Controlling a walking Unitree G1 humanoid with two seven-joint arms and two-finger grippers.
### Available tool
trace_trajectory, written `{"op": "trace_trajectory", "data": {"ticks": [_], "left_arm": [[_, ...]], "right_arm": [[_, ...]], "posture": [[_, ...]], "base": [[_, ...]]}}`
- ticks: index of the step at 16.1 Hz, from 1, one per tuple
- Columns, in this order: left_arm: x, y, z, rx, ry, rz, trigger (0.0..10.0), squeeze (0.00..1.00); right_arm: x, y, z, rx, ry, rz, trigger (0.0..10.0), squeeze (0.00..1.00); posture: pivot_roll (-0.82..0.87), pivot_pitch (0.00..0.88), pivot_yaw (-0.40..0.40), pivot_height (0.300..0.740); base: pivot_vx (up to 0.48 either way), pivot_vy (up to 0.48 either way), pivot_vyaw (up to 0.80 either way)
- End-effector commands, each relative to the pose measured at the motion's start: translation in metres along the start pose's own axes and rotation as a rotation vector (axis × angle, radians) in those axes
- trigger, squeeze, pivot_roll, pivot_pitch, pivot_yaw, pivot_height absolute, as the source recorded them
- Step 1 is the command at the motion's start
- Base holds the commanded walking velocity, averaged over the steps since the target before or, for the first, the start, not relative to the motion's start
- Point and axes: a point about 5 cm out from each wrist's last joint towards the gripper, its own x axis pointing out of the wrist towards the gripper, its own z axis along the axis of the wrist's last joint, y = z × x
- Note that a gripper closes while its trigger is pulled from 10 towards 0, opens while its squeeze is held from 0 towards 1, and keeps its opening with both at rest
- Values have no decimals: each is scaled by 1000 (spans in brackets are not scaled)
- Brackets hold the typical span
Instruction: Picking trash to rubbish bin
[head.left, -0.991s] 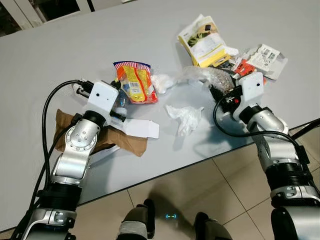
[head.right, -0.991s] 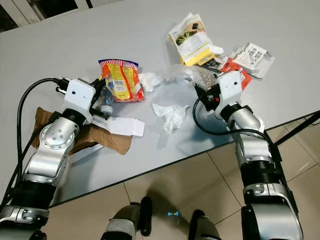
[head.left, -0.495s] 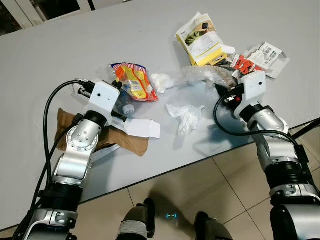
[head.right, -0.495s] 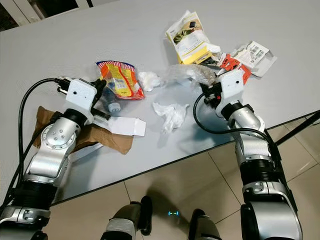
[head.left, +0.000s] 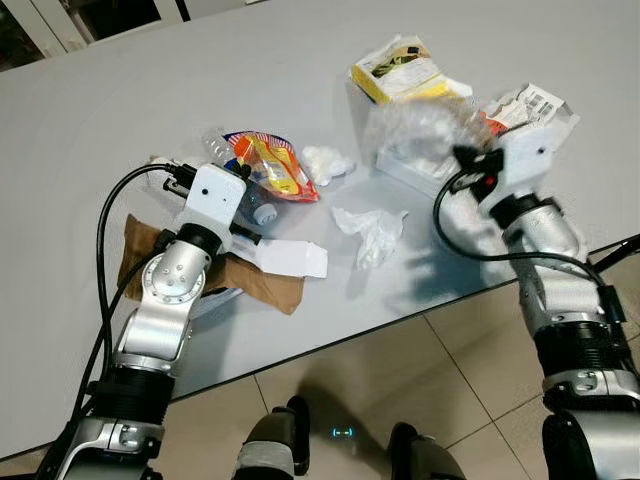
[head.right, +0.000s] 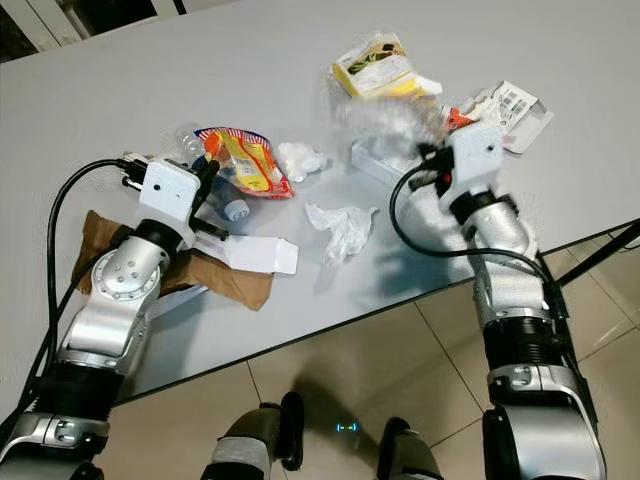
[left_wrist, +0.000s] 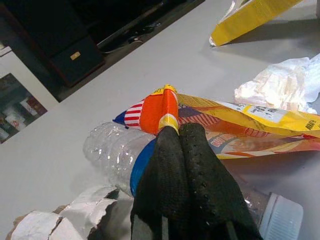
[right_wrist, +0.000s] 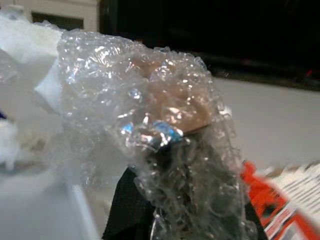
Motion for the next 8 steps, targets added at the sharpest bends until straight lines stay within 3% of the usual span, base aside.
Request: {"op": "trace_trajectory", "data": {"ticks": [1,7,8], "left_arm": [[-1,-3,-4,0,12,-4,0,0],[5,-13,-3,-29,-1,1,0,0],[7,-18,-5,-41,2,0,0,0]], "right_arm": [[-5,-7,7,-17,-27,-37,0,0],[-20,-14,41,-104,-134,-119,0,0],[-29,-13,52,-137,-156,-139,0,0]], "posture": [[291,235,71,740],[252,204,56,740],[234,192,47,740]], "base": [[0,0,0],[0,0,0],[0,0,0]]}}
